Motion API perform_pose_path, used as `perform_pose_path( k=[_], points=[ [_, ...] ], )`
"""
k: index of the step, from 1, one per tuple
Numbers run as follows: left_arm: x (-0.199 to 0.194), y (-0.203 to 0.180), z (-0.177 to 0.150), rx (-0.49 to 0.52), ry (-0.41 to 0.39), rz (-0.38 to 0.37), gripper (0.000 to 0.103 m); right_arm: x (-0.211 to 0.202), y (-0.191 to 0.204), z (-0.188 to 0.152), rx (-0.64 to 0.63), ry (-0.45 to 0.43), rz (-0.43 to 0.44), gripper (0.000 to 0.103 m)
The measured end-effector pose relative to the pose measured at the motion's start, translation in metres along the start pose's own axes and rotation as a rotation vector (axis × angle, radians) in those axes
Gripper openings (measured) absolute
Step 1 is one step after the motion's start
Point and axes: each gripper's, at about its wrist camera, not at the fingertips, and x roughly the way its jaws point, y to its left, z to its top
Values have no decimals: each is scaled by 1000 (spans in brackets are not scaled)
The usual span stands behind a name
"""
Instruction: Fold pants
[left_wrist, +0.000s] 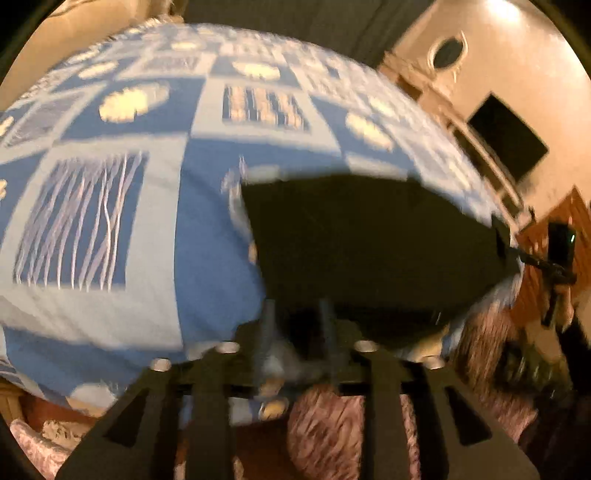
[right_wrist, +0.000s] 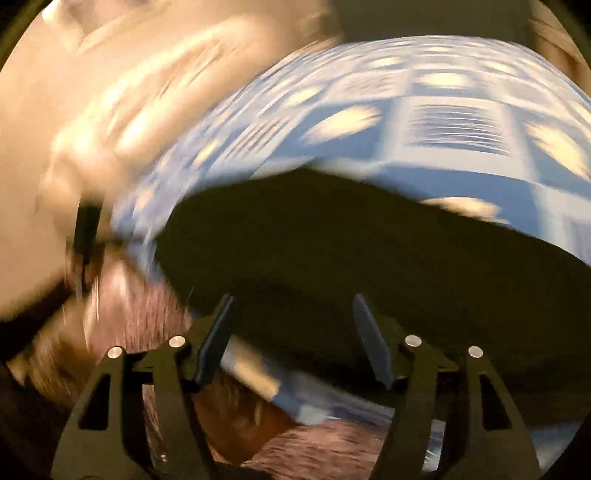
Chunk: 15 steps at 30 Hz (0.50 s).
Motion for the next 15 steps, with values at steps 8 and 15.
perform_pose_path(
  k=[8,15],
  points=[
    [57,-38,69,-21,-37,36,64,-164,-214,-10,456,-254,-444,66],
    [113,-71,83,-66,20,64,66,-201,-354,-36,684,-241,-564,66]
  ],
)
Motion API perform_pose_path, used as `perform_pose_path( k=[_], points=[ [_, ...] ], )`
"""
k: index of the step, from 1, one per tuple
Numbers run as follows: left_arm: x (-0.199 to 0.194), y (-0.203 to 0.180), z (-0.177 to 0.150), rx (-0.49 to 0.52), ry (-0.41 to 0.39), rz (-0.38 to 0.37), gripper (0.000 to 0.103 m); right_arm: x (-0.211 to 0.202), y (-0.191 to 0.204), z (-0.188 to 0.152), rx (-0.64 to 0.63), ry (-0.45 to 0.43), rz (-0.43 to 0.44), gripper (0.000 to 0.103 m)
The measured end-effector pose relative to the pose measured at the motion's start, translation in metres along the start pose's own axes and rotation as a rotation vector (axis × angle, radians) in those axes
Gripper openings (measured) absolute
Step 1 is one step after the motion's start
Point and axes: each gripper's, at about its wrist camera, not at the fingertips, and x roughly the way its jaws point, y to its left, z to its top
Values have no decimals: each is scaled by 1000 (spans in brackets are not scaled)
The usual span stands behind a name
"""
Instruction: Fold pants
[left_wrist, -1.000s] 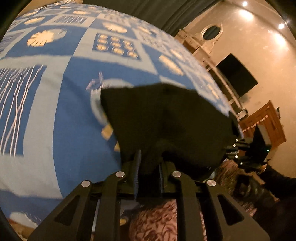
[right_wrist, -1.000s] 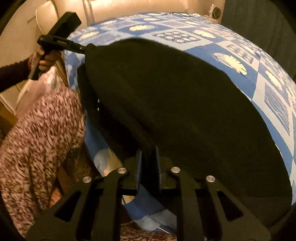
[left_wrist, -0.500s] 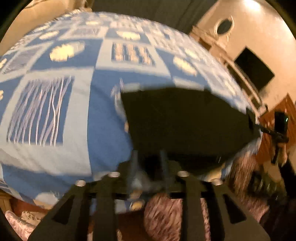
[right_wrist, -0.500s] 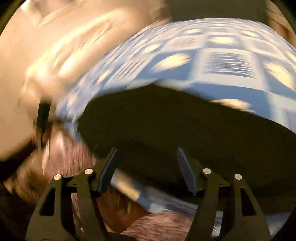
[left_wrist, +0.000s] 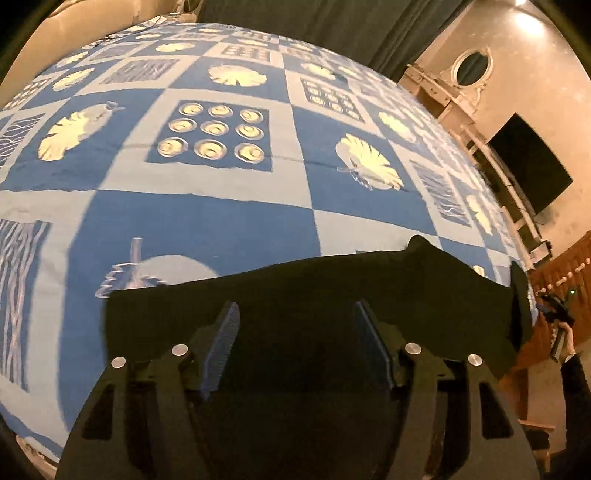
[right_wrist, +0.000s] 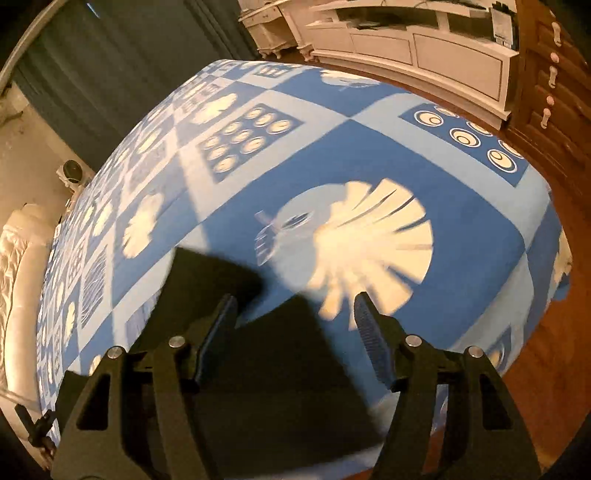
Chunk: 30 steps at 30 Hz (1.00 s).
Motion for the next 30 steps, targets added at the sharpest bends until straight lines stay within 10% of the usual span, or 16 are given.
perform_pose_path(
  k=[4,7,17,19,23,27,30],
  points=[
    [13,-14,0,6,0,43,77,38,-3,2,-50,141,36,62],
    [19,-19,-1,5,-2,78,82,45,13,-3,-172,185,20,18],
    [26,-16,-1,-95,-48,83,83,22,40,9,-341,26,-76,15],
    [29,-18,-4,-79,-51,93,84,49,32,1,-341,112,-120,16],
    [33,-26,-7,-16,-55,128,87,29,26,9,-197,1,-135,29],
    [38,-31,-10,17,-63,162,91,-4,74,15,-158,-127,-146,63],
    [39,-31,-13,11,-83,172,91,11,129,9,-217,-42,-84,71]
  ],
)
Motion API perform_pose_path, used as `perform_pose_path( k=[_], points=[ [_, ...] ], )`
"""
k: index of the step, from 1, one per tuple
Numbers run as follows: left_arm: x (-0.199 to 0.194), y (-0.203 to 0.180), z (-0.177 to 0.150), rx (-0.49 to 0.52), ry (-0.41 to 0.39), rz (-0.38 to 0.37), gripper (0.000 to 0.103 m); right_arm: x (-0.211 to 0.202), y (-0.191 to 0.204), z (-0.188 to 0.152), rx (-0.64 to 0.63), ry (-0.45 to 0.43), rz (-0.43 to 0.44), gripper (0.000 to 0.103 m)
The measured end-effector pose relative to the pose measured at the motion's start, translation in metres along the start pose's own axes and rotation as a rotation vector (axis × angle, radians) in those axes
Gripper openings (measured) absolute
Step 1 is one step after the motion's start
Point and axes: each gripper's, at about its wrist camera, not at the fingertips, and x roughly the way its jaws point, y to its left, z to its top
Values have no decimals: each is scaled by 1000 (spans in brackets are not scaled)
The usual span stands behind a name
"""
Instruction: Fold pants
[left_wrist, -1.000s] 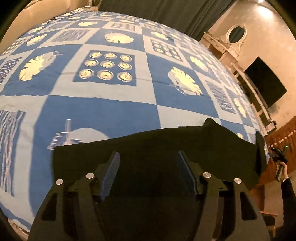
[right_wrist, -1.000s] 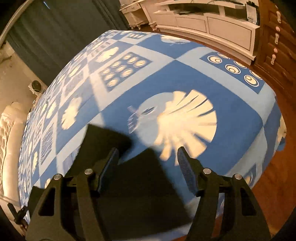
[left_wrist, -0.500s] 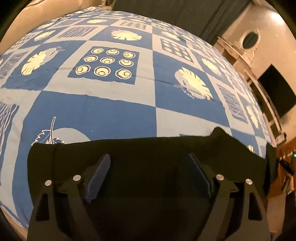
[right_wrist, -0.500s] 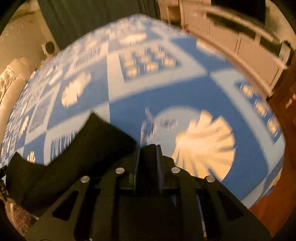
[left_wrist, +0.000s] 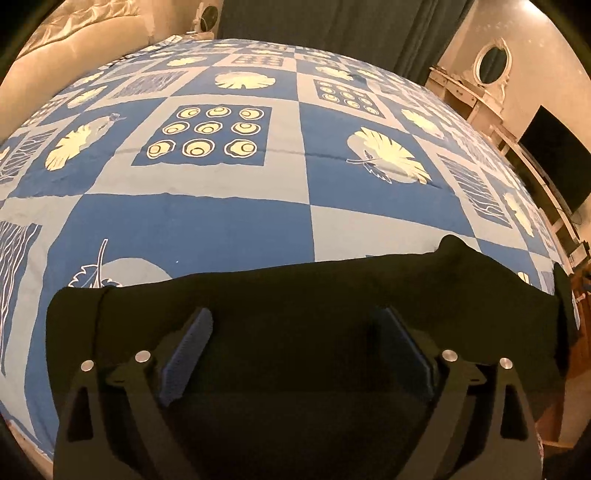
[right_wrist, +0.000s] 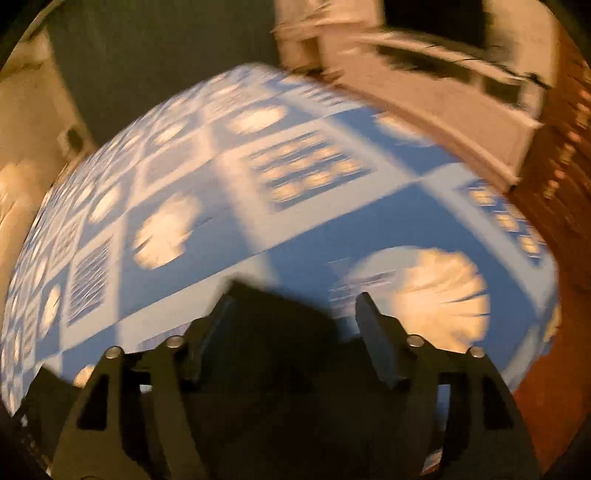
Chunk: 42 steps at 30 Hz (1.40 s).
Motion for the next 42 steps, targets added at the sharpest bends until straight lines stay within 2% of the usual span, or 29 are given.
perform_pose_path(
  k=[2,4,6,9,11,13,15,16,18,20,23,27,30,34,36,38,40,41,42],
  points=[
    [-1,-2,-3,14,-10,8,91,22,37,0,-66,90,-12,71],
    [-2,-3,-6,38,-13,10,91,49,72,-3,-162,170,-112,71],
    [-3,-2,-9,50,-20,1,91,71,87,-3,-182,232,-191,72],
    [-4,1,-10,38,-32,-17,91,100,93,-14,-207,340,-297,78],
    [-5,3,-10,18,-40,-35,91,104,94,-16,-209,346,-323,77],
    [-6,5,-11,6,-47,-54,91,99,89,-14,-175,345,-322,57],
    [-6,7,-11,0,-53,-72,91,93,80,-12,-149,344,-324,28],
    [-7,8,-11,-2,-55,-77,91,91,76,-12,-132,348,-310,24],
    [-7,9,-12,-7,-58,-86,91,82,66,-10,-78,335,-251,6],
    [-7,9,-11,-16,-56,-92,91,66,58,-9,-35,291,-198,6],
    [-8,12,-10,-31,-53,-110,91,27,45,-17,-2,177,-135,6],
    [-9,15,-9,-58,-55,-134,91,-16,4,-43,109,81,-73,6],
    [-10,15,-10,-66,-57,-137,91,-29,-39,-70,237,44,-3,6],
    [-11,13,-11,-61,-62,-133,91,-17,-85,-105,413,63,90,7],
    [-12,13,-11,-56,-58,-132,91,-15,-101,-118,490,47,121,25],
    [-14,13,-11,-57,-54,-132,91,-17,-107,-123,533,14,168,30],
    [-15,13,-11,-56,-50,-134,91,-19,-108,-125,549,-13,197,42],
    [-15,13,-12,-54,-48,-133,91,-19,-109,-125,562,-31,216,53],
    [-16,13,-12,-51,-45,-132,91,-19,-111,-125,580,-42,221,55]
  ],
)
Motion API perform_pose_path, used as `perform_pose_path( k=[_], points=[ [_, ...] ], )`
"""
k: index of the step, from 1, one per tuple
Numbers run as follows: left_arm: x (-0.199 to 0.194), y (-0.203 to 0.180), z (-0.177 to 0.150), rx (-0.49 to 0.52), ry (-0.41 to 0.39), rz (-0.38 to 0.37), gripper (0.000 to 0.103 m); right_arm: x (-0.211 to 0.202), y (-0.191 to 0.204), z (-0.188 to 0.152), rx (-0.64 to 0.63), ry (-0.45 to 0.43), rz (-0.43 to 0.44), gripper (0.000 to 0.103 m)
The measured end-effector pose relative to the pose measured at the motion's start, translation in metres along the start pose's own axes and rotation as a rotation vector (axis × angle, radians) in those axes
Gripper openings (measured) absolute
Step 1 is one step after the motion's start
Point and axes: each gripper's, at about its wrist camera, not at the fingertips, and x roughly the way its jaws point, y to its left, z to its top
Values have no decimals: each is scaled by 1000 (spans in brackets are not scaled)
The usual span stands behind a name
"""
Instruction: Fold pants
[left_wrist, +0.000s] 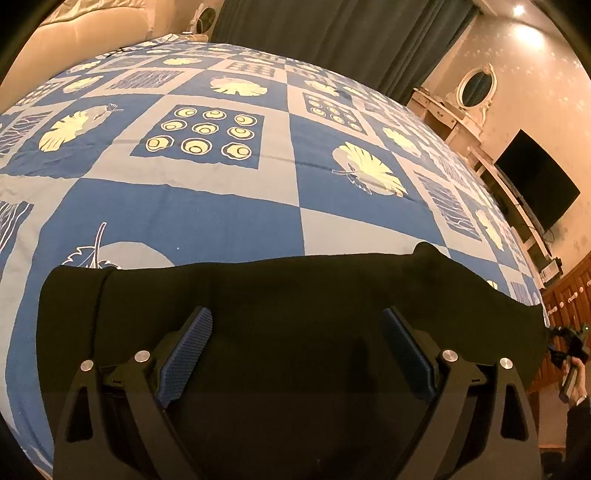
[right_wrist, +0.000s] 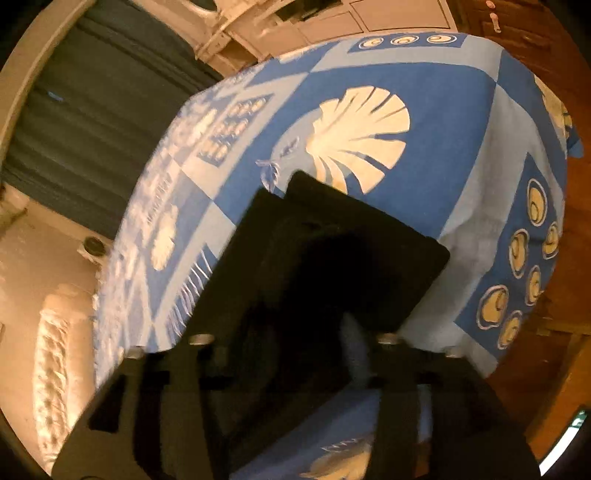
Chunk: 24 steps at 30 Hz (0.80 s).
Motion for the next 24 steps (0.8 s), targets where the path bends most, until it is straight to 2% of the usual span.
perform_pose_path(
  k=[1,4,5,6,7,8,9,15,19,22,24],
  points=[
    [0,0,0,1,1,2,91,0,-2,1,24,-6,10,56],
    [0,-1,-1,2,4,12,91,-1,-8,4,93,-16,75,65],
    [0,-2,-1,0,4,14,91,-1,-8,4,100,-20,83,66],
    [0,-2,-1,1,5,16,91,2,-8,6,92,-9,60,62],
    [0,-3,-1,3,6,18,91,3,-7,7,83,-2,40,53],
    [0,-3,-1,4,7,20,91,4,-6,7,71,-4,7,20],
    [0,-4,0,4,7,22,91,7,-4,9,48,7,-11,6],
    [-13,-2,1,-44,-19,-10,91,-13,-4,18,-7,-50,27,5],
    [-21,-4,-4,-61,-21,-39,91,-14,-31,17,28,-61,5,5],
    [-22,-10,-9,-14,-18,-11,91,-4,-53,11,86,-55,27,5],
    [-20,-13,-12,33,-5,34,91,-4,-54,9,95,-72,34,5]
  ],
)
